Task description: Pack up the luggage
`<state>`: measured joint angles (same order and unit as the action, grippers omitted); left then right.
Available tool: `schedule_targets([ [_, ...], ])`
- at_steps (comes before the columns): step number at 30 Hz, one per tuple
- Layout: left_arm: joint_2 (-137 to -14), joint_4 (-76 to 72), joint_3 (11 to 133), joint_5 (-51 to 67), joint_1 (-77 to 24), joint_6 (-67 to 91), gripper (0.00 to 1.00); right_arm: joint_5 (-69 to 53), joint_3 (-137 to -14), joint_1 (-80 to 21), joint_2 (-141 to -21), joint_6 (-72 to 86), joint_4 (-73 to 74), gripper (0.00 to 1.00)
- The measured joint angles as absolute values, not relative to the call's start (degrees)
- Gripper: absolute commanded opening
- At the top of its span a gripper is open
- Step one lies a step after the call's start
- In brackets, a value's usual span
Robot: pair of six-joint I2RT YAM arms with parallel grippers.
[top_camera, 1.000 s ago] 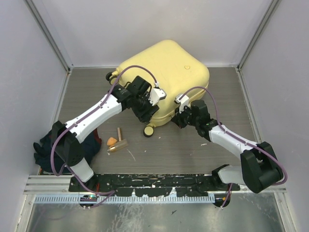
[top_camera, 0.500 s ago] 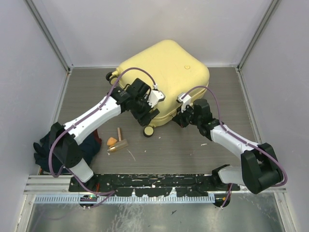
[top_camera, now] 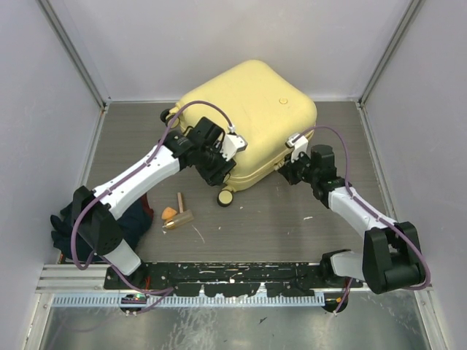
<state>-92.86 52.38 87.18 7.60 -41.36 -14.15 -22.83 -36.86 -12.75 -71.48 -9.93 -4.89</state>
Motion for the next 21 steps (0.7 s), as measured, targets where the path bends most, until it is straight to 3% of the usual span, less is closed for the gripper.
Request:
schedule_targets([
  [10,-89.1,47.5,81.4,10.9,-39.0,-20.4,0.0,-28.1,-35.5,-7.6,-69.7,-15.1,-4.7,0.0],
  [21,-81.6,45.7,72.8,19.2,-30.9,-38.3,0.0,-27.1,-26.6,-5.7,-52.4,-15.3,2.4,0.0],
])
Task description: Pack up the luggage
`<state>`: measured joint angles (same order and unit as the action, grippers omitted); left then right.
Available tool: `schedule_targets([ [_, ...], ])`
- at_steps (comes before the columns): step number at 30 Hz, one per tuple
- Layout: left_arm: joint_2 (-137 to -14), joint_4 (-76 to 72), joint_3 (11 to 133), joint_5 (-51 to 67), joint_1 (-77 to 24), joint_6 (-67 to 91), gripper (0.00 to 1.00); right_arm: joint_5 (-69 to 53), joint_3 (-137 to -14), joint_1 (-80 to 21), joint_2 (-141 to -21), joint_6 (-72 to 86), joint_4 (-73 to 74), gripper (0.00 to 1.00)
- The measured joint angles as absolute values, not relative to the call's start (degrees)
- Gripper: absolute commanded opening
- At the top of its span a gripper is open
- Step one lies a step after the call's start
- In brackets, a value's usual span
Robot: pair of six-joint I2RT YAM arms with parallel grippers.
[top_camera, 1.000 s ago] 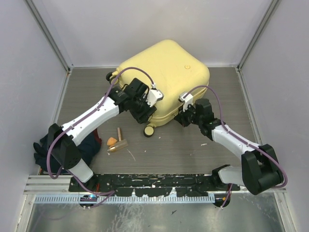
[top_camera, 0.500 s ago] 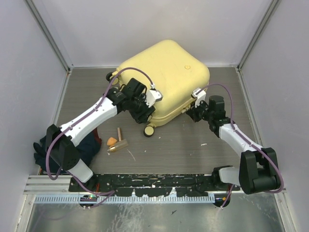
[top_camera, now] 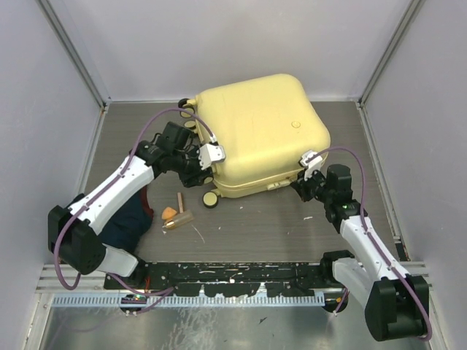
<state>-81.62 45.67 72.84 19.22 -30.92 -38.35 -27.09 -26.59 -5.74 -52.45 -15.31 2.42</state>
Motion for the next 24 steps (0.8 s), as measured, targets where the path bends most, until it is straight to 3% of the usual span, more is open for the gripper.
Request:
schedule_targets([
  [9,-81.5,47.1,72.5,25.4,-25.4,-45.2,0.0,-26.0,-27.6,1.1,-51.4,-17.7,5.5,0.01],
  [24,-81.8,49.1,72.4,29.9,-19.4,-54.7,0.0,-47.5,-39.0,24.3,-63.6,-34.5,20.6,0.0],
])
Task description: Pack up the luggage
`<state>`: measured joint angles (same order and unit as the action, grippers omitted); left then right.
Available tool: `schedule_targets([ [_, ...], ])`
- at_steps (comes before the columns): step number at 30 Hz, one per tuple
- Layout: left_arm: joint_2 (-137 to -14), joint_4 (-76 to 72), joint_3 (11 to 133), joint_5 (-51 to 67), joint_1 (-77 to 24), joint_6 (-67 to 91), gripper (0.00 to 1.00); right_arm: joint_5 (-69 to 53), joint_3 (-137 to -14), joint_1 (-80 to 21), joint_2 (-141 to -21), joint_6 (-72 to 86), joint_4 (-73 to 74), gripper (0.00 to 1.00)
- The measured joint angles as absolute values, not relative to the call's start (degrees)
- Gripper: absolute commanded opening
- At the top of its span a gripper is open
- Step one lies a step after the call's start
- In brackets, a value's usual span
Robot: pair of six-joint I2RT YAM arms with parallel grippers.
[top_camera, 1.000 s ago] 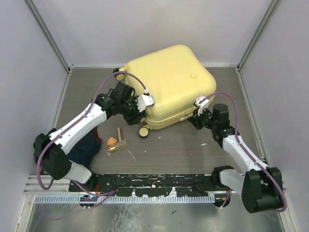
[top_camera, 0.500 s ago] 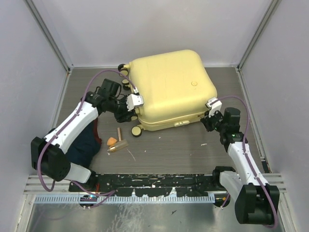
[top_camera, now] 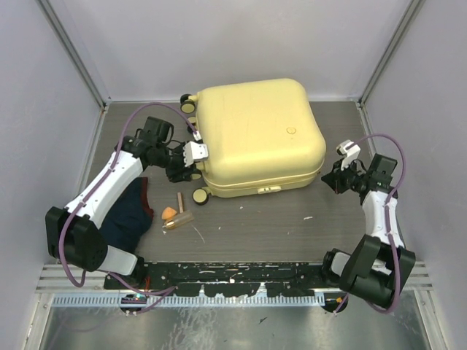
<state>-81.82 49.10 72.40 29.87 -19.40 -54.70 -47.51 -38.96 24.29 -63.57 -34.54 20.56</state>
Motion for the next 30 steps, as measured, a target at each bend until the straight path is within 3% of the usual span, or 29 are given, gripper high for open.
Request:
schedule_targets([
  [15,-82.0,49.1,71.6,32.0,-18.3,-60.7,0.0,-54.8,-53.5,27.0,-83.4,-39.7,21.5,0.01],
  [30,-84.5,49.8,73.9,32.2,-16.0,-62.2,0.0,-57.5,-69.4,20.3,-99.7,-48.3,21.2,0.01],
])
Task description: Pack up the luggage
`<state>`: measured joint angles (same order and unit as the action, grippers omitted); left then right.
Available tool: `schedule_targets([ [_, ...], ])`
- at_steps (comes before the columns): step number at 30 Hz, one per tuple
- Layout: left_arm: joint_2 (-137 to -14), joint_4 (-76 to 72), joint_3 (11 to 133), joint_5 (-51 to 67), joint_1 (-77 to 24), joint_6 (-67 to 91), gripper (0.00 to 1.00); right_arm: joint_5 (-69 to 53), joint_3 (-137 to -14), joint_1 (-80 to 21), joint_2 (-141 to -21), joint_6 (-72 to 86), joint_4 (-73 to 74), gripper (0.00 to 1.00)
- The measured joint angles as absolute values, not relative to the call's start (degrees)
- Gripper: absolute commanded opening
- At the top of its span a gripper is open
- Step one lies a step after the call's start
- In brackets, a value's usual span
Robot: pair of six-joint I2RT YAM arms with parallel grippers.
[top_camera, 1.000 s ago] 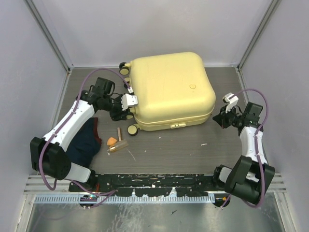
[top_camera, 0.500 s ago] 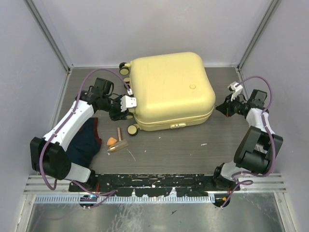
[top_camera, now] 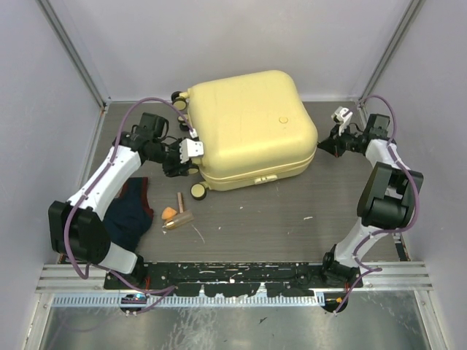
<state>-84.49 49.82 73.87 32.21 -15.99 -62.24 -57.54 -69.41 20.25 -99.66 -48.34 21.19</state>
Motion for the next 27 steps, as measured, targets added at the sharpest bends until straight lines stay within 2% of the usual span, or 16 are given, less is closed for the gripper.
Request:
schedule_targets([
  [5,-85.8,50.0,75.1,32.2,-15.2,-62.9,0.0,-60.3,-74.5,19.6,-105.3,-48.6,20.6,0.01],
  [11,-87.5,51.2,77.1,32.5,-13.6,-63.6,0.0,-61.2,-74.8,17.6,-105.7,-53.7,22.3,0.01],
  [22,-95.0,55.7,85.3,35.3,-7.2,-63.9,0.0,-59.7,-67.4,15.2,-98.6,-57.8,21.4,0.01],
  [24,-97.3,56.8,88.2,35.4,-6.2,-63.9,0.07,-59.2,-65.8,14.5,-97.0,-58.0,21.0,0.01],
  [26,-99.5,57.1,91.0,35.3,-5.2,-64.1,0.21,-58.1,-63.7,13.3,-94.8,-58.1,20.3,0.01],
  [27,-100.2,57.0,92.1,35.3,-4.6,-64.2,0.43,-57.0,-62.0,12.6,-92.9,-57.9,19.7,0.01],
])
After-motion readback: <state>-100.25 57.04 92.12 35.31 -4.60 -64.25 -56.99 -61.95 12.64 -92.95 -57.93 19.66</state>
